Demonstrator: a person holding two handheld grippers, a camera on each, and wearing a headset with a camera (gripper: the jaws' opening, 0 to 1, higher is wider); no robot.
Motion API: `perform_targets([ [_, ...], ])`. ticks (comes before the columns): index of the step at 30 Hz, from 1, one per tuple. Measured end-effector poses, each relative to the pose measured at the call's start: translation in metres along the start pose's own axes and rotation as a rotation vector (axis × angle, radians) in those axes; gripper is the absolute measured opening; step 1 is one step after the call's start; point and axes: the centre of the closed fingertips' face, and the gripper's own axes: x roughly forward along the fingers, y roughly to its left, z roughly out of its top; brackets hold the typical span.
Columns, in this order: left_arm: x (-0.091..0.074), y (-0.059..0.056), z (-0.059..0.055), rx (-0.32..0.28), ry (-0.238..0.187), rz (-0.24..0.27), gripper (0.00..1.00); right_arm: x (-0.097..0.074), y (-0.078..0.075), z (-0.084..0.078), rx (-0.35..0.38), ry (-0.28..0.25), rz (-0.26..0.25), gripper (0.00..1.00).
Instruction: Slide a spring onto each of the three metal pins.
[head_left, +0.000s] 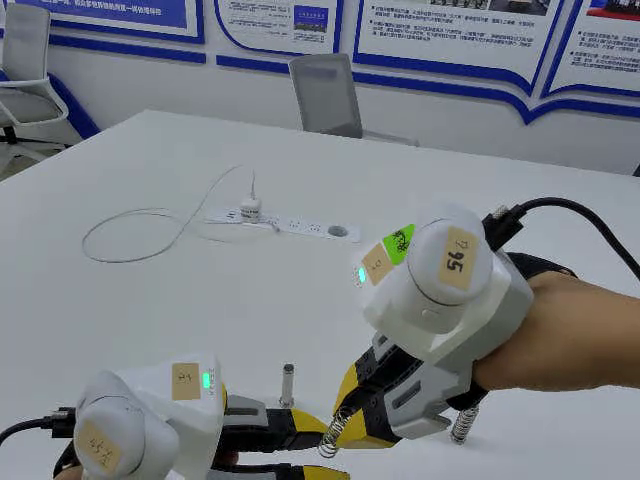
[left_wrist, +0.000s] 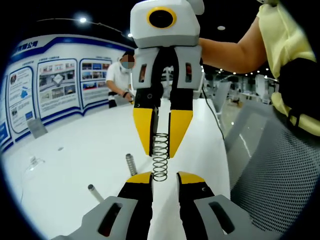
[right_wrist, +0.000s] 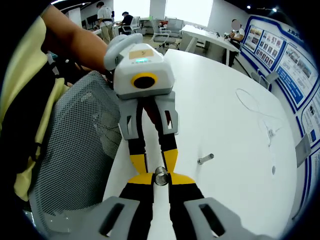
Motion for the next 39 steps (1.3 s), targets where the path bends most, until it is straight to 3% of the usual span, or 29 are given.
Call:
perform_targets([
  [5, -0.005, 0.002, -0.004, -0.01, 0.008, 0.014, 0.24, -0.002, -0.004, 0.001, 0.001, 0.001, -0.008, 0.12],
  [26, -0.037, 0.033, -0.018, -0.082, 0.015, 0.155, 0.44, -0.007, -0.029, 0.004, 0.006, 0.013, -0.04, 0.12],
  [39, -0.045, 0.04, -0.025, -0.106, 0.016, 0.194, 0.5, -0.007, -0.053, 0.01, -0.008, 0.031, -0.069, 0.12],
])
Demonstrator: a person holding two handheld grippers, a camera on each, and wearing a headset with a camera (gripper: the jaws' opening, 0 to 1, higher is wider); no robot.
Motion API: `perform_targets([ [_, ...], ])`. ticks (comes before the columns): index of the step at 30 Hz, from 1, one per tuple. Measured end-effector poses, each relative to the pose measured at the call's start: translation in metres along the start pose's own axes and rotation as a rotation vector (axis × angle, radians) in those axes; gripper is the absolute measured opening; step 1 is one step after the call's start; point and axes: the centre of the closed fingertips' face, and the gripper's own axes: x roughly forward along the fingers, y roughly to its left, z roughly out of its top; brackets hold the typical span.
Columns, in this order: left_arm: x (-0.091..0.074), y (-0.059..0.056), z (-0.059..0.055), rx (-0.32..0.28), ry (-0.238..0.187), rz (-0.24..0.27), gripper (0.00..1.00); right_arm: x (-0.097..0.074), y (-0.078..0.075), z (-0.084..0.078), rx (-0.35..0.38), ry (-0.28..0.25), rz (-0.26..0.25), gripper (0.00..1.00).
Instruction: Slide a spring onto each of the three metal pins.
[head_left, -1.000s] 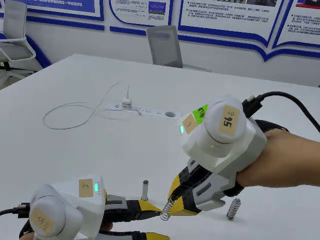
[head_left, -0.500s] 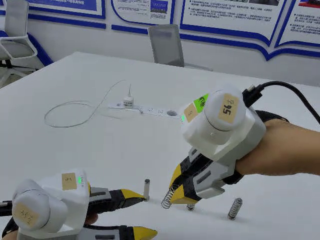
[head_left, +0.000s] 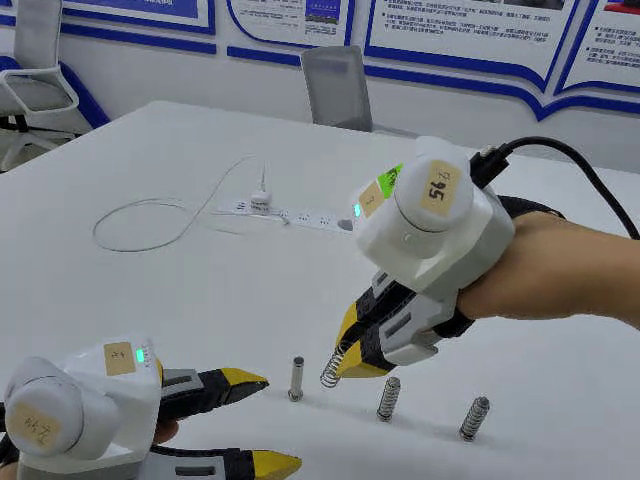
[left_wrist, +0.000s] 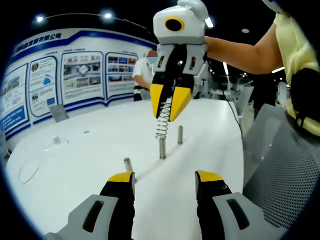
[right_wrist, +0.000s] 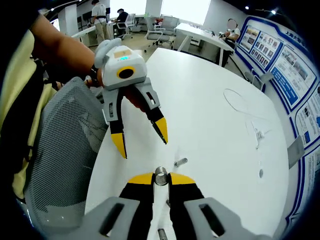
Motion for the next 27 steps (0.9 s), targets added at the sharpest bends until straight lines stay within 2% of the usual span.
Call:
perform_targets([
  [6, -0.001, 0.001, -0.001, -0.007, 0.001, 0.006, 0.52, 0.004, -0.011, 0.002, -0.004, 0.017, -0.016, 0.12],
  [16, -0.002, 0.003, -0.002, -0.013, 0.001, 0.016, 0.54, 0.012, -0.026, 0.002, -0.009, 0.044, -0.013, 0.12],
  [27, -0.004, 0.005, -0.002, -0.028, -0.003, 0.031, 0.57, 0.03, -0.038, 0.005, -0.026, 0.076, -0.004, 0.12],
])
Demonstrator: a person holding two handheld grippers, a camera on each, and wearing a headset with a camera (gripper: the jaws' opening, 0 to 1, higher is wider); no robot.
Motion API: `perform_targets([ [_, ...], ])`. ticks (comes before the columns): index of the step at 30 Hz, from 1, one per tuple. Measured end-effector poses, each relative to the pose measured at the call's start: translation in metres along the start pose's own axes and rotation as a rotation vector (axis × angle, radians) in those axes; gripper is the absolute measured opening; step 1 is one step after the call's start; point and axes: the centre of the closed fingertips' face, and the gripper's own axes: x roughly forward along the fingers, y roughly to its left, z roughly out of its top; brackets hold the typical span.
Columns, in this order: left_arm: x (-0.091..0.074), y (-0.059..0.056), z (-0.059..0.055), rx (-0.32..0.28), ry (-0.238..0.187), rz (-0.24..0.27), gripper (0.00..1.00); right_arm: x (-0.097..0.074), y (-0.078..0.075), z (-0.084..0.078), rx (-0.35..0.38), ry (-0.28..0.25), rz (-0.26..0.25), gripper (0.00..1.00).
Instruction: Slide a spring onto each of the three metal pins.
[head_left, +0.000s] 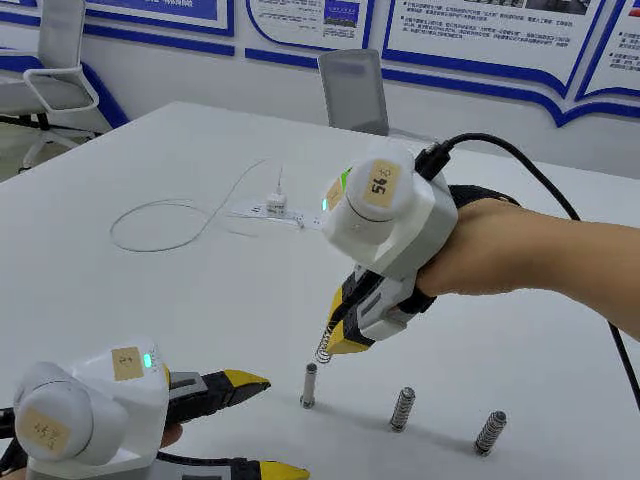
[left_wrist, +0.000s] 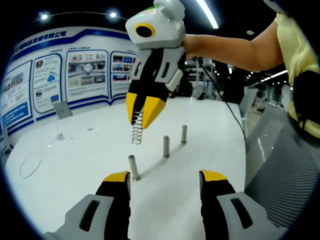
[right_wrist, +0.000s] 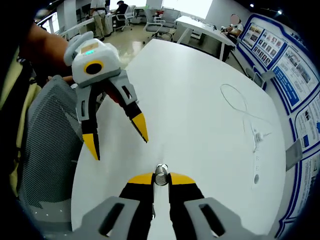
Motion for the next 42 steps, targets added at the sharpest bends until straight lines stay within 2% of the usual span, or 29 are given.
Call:
perform_targets([
  [10, -0.003, 0.003, -0.002, -0.013, 0.003, 0.012, 0.58, 0.014, -0.007, -0.004, 0.001, 0.023, 0.008, 0.12],
  [29, -0.004, 0.007, -0.005, -0.02, 0.006, 0.012, 0.58, 0.03, -0.007, -0.007, 0.002, 0.055, 0.032, 0.12],
  [42, -0.004, 0.007, -0.008, -0.026, 0.007, 0.012, 0.58, 0.046, -0.004, -0.011, 0.007, 0.097, 0.05, 0.12],
])
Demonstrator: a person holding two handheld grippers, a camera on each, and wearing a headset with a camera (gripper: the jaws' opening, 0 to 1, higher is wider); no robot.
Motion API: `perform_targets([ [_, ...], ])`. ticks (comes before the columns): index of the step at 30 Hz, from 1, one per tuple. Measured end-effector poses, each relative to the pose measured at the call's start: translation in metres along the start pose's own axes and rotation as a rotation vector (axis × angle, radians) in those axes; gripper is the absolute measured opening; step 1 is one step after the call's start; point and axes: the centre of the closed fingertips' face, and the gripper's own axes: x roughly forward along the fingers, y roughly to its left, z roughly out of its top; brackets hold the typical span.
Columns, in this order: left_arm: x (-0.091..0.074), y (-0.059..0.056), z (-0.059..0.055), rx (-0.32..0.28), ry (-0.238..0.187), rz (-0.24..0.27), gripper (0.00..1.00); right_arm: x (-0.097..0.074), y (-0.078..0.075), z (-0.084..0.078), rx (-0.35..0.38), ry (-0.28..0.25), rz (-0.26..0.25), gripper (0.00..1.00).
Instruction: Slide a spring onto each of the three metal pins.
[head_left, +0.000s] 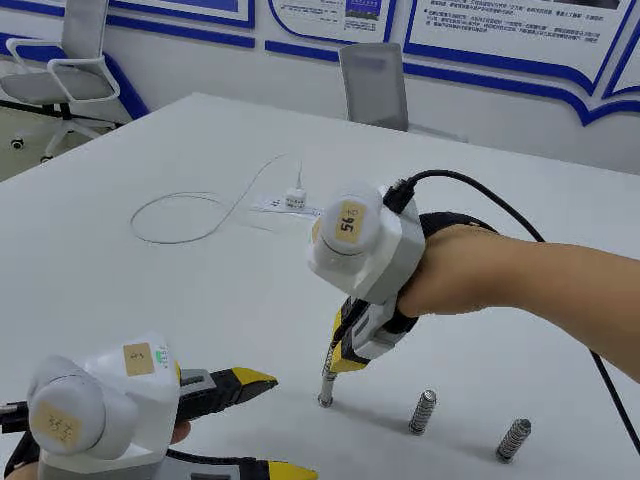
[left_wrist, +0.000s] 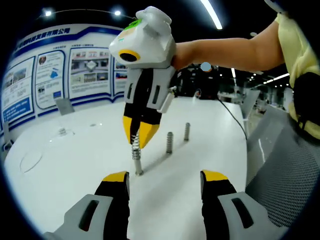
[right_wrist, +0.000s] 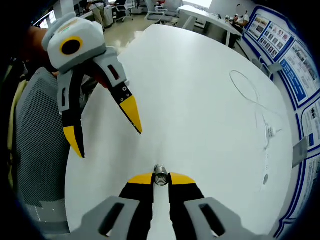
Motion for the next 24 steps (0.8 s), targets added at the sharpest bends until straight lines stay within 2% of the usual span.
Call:
perform_targets([
  [6, -0.001, 0.001, -0.001, -0.004, 0.0, 0.002, 0.59, 0.012, 0.001, -0.004, 0.009, 0.025, 0.008, 0.12],
  [24, -0.003, 0.001, -0.003, -0.01, 0.007, 0.007, 0.58, 0.033, 0.009, -0.013, 0.05, 0.039, 0.016, 0.12],
])
